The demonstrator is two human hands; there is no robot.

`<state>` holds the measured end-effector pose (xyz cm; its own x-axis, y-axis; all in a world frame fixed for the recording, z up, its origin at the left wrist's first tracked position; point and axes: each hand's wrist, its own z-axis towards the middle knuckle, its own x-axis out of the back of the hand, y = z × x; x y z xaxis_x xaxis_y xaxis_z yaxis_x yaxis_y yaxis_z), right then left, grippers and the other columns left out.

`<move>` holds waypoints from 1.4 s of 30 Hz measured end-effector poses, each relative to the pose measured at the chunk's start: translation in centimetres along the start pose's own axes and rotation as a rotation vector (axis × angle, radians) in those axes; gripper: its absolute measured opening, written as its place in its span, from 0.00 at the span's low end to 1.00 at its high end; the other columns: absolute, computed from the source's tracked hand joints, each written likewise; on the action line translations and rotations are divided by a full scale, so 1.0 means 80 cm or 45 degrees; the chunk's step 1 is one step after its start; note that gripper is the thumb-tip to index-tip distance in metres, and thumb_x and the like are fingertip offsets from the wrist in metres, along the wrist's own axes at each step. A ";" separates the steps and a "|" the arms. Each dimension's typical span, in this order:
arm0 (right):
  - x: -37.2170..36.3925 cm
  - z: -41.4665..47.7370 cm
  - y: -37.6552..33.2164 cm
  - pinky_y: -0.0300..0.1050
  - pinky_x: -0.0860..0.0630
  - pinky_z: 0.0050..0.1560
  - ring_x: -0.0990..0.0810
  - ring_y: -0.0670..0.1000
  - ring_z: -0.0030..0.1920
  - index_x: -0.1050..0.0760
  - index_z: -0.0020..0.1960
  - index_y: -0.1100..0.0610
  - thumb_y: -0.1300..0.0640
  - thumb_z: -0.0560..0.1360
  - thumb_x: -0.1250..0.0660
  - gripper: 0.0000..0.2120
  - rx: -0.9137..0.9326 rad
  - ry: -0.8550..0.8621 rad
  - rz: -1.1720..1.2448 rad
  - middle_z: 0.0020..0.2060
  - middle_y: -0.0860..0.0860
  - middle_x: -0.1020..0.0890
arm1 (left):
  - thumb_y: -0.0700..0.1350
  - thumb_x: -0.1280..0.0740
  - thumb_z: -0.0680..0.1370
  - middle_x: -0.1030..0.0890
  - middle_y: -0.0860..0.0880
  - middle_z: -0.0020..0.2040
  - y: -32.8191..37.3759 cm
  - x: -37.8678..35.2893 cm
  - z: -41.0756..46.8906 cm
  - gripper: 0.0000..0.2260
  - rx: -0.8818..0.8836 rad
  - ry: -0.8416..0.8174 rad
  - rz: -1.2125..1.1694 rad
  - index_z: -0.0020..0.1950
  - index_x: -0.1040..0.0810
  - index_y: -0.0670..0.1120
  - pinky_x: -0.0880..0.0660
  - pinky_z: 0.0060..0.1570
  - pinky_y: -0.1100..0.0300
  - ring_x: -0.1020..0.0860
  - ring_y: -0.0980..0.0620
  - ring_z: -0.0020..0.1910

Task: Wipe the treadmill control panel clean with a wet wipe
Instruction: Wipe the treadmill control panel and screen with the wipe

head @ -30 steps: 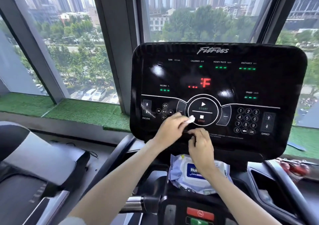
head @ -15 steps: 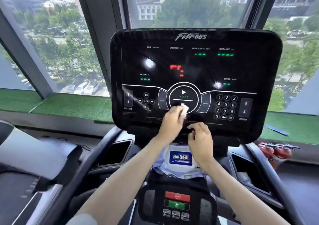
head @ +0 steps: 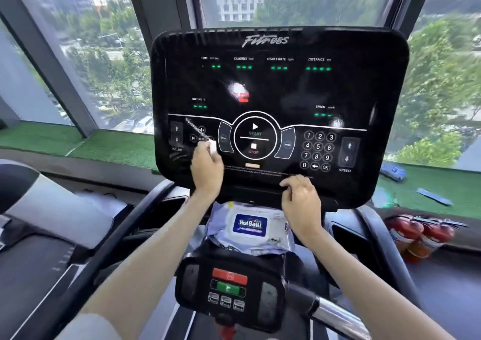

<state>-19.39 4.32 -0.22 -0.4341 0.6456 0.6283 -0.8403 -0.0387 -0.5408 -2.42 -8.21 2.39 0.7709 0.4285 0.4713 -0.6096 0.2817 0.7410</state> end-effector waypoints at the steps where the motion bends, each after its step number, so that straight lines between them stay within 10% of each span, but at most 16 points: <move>1: 0.003 -0.001 0.004 0.48 0.25 0.44 0.23 0.57 0.43 0.22 0.43 0.62 0.72 0.66 0.36 0.10 -0.007 0.005 0.004 0.39 0.54 0.20 | 0.35 0.40 0.75 0.22 0.41 0.45 0.015 -0.014 -0.016 0.05 -0.038 -0.014 -0.039 0.49 0.27 0.39 0.31 0.45 0.51 0.24 0.40 0.45; 10: 0.037 -0.014 0.032 0.53 0.25 0.44 0.25 0.59 0.43 0.23 0.42 0.64 0.71 0.66 0.39 0.09 -0.061 0.042 0.006 0.41 0.56 0.21 | 0.39 0.36 0.76 0.21 0.49 0.39 0.156 -0.075 -0.092 0.04 -0.253 -0.648 -0.485 0.48 0.22 0.44 0.26 0.44 0.54 0.23 0.53 0.39; 14: 0.047 -0.023 0.034 0.52 0.26 0.46 0.25 0.59 0.44 0.22 0.44 0.63 0.72 0.65 0.37 0.11 -0.087 0.044 -0.078 0.42 0.56 0.19 | 0.37 0.34 0.74 0.26 0.54 0.32 0.168 -0.027 -0.048 0.04 -0.162 -0.302 -0.702 0.41 0.24 0.44 0.29 0.37 0.59 0.28 0.61 0.31; 19: 0.054 -0.031 0.035 0.52 0.23 0.46 0.23 0.59 0.44 0.19 0.46 0.64 0.73 0.64 0.36 0.14 -0.136 0.047 -0.189 0.40 0.55 0.17 | 0.41 0.39 0.76 0.23 0.46 0.39 0.105 0.018 0.025 0.04 -0.044 0.025 -0.197 0.42 0.27 0.43 0.30 0.39 0.55 0.24 0.50 0.39; 34: 0.081 -0.074 0.032 0.41 0.44 0.68 0.32 0.56 0.68 0.26 0.63 0.64 0.71 0.69 0.39 0.23 -0.296 -0.071 -0.330 0.65 0.59 0.27 | 0.36 0.39 0.77 0.21 0.44 0.47 0.176 -0.097 -0.128 0.04 -0.373 -0.664 -0.118 0.50 0.29 0.41 0.28 0.46 0.55 0.22 0.45 0.46; 38: 0.104 -0.078 0.037 0.48 0.34 0.66 0.31 0.57 0.68 0.25 0.62 0.63 0.71 0.70 0.39 0.21 -0.381 -0.034 -0.322 0.65 0.59 0.26 | 0.38 0.41 0.78 0.21 0.49 0.33 0.228 -0.112 -0.136 0.05 -0.387 -0.884 -0.404 0.45 0.27 0.43 0.26 0.42 0.56 0.23 0.53 0.35; 42: 0.122 -0.076 0.039 0.50 0.30 0.63 0.30 0.56 0.65 0.24 0.60 0.64 0.70 0.72 0.40 0.18 -0.425 0.012 -0.345 0.63 0.57 0.24 | 0.43 0.39 0.79 0.26 0.50 0.34 0.274 -0.084 -0.074 0.08 -0.402 -0.584 -0.703 0.41 0.27 0.42 0.31 0.35 0.60 0.30 0.57 0.32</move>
<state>-24.30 15.17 0.84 -0.2078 0.6054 0.7683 -0.7718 0.3811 -0.5090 -22.07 0.17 12.64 0.9350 -0.2228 0.2760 -0.0868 0.6108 0.7871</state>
